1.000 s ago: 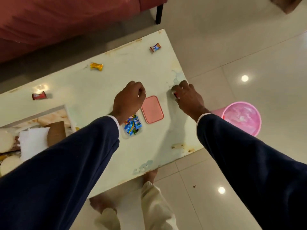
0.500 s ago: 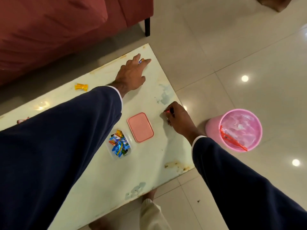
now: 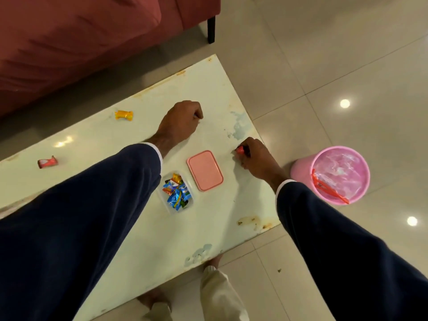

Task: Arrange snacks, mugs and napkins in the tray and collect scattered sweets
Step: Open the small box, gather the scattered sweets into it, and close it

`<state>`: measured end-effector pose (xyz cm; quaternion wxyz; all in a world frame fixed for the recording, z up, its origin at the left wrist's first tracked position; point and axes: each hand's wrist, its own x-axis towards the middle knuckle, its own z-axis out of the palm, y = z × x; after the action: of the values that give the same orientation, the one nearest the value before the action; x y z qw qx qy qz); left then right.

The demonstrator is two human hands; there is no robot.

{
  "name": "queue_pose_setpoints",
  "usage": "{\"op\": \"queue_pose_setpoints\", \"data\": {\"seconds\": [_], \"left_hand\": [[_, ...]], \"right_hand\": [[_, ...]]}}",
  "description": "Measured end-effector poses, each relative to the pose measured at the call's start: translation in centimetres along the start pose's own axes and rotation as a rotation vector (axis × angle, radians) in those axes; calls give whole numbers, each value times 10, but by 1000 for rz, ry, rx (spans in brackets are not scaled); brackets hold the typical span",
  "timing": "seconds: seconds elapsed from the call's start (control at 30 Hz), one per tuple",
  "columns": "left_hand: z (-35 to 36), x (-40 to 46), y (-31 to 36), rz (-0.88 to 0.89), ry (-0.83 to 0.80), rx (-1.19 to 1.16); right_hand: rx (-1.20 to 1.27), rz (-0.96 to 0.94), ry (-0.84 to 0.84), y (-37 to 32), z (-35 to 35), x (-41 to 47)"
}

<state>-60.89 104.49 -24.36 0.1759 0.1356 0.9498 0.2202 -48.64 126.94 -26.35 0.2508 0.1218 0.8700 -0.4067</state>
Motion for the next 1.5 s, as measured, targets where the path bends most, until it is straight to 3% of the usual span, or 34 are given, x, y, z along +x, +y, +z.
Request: {"op": "queue_pose_setpoints", "data": {"seconds": [0.17, 0.37, 0.67, 0.8, 0.97, 1.13, 1.3, 1.43, 1.5], "left_hand": [[-11, -89, 9, -256, 162, -549], [12, -200, -8, -528, 142, -732], [22, -238, -26, -452, 187, -644], [5, -242, -51, -458, 240, -579], [-37, -236, -105, -487, 268, -536], [-92, -212, -180, -481, 321, -361], [-122, -196, -247, -640, 302, -8], [-133, -191, -286, -833, 331, -85], [-131, -190, -297, -821, 277, -75]], "right_hand": [[149, 98, 1, -16, -1, -22], [205, 56, -110, -63, 54, -77], [77, -4, -154, -109, 104, -94], [-35, -72, -45, -125, 85, -79], [-102, -211, -8, -172, 84, -27], [-174, -344, -27, -235, 132, 53], [-383, -425, -27, -266, 173, 99], [-514, -475, -166, -251, 188, 108], [-466, -494, -172, -238, 190, 102]]}}
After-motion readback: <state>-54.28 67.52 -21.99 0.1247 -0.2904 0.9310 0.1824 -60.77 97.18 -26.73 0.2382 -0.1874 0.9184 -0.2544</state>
